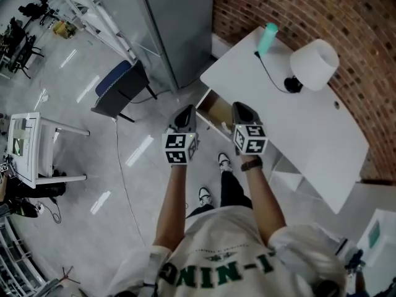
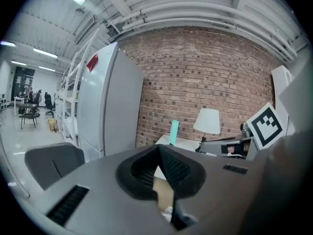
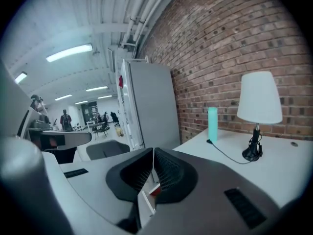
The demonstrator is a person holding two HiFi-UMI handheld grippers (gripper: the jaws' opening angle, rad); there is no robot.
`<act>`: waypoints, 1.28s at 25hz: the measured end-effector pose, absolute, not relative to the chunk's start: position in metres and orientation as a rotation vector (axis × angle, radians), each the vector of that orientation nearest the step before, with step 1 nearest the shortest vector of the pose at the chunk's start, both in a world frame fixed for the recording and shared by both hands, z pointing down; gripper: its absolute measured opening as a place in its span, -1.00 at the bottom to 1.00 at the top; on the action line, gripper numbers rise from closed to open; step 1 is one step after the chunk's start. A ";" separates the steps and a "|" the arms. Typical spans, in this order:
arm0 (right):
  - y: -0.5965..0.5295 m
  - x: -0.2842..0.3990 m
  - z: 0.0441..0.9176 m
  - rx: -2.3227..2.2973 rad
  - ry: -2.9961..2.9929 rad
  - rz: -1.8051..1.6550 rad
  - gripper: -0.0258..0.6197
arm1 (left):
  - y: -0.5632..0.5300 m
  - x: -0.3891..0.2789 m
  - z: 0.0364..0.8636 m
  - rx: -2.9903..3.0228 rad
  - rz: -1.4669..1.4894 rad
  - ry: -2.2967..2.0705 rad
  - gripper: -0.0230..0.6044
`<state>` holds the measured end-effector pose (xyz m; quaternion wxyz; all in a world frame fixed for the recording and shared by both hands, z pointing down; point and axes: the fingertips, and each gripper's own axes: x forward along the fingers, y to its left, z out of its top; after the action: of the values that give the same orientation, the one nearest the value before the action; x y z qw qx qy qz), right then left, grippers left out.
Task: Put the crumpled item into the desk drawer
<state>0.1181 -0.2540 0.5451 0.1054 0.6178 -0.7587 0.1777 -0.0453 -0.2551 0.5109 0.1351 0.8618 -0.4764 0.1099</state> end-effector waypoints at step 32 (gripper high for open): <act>-0.268 0.072 0.354 1.823 -2.461 0.005 -0.91 | -0.262 -0.085 0.337 2.664 0.129 -1.692 -0.93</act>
<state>0.0723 -0.2679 0.3543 0.0396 0.5948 -0.8029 0.0016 -0.0849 -0.2616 0.3373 -0.0085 0.8434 -0.5357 0.0410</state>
